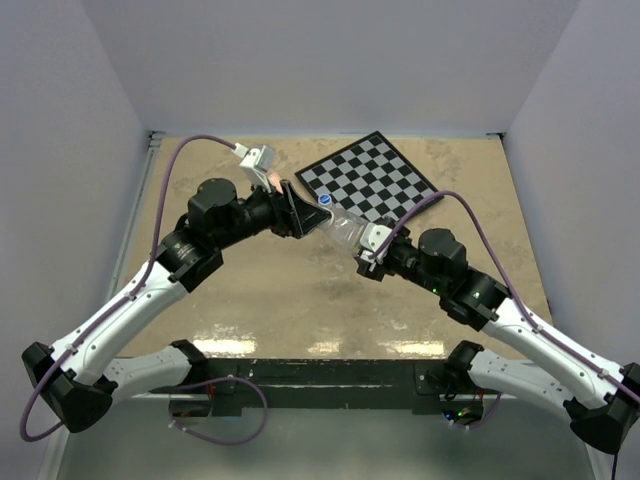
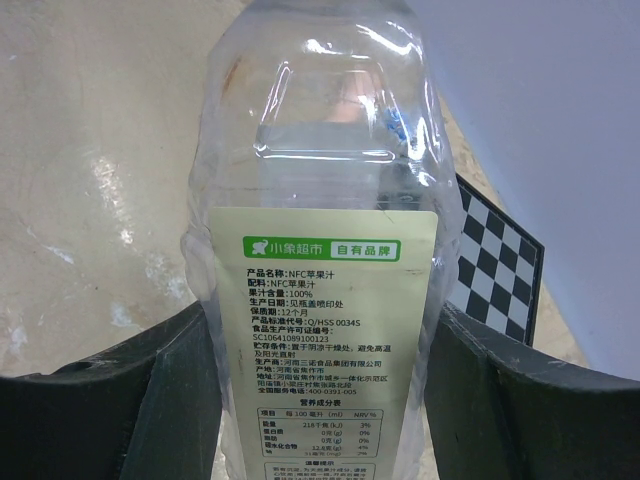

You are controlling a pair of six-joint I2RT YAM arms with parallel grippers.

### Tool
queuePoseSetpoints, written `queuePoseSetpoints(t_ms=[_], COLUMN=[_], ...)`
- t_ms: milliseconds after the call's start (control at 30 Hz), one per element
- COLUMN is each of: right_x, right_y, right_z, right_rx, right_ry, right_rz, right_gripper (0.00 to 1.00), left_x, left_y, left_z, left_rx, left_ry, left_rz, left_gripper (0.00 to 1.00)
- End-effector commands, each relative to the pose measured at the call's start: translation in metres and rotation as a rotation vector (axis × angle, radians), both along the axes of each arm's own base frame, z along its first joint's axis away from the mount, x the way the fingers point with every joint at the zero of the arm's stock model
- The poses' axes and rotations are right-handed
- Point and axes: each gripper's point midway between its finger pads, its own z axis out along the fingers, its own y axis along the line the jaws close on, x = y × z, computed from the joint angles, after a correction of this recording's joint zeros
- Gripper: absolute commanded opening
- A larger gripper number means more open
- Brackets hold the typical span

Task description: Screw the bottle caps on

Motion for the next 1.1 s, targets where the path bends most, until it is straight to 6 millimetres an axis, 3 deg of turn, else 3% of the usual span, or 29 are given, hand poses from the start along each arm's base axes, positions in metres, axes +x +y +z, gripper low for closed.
queuePoseSetpoints(t_ms=[0,167,333,600,1067], right_x=[0.004,0.004,0.004,-0.003,-0.054], right_y=[0.006,0.006,0.006,0.01,0.029], right_z=[0.02,0.018,0.016,0.023,0.069], right_rx=[0.043,0.039,0.036,0.062,0.21], right_ry=[-0.064,-0.061,-0.058,-0.059,-0.077], right_rz=[0.004,0.004,0.004,0.044,0.312], right_gripper=[0.0,0.0,0.0,0.0,0.0], left_x=[0.0,0.0,-0.002,-0.01,-0.047], left_y=[-0.005,-0.009,-0.011,-0.015,-0.013], left_z=[0.012,0.012,0.012,0.012,0.007], left_rx=[-0.013,-0.008,-0.004,0.026,0.227], left_ry=[-0.004,-0.015,-0.018,-0.07,-0.566], left_rz=[-0.002,-0.009,-0.021,-0.075,-0.377], left_gripper=[0.7,0.64,0.5,0.0,0.0])
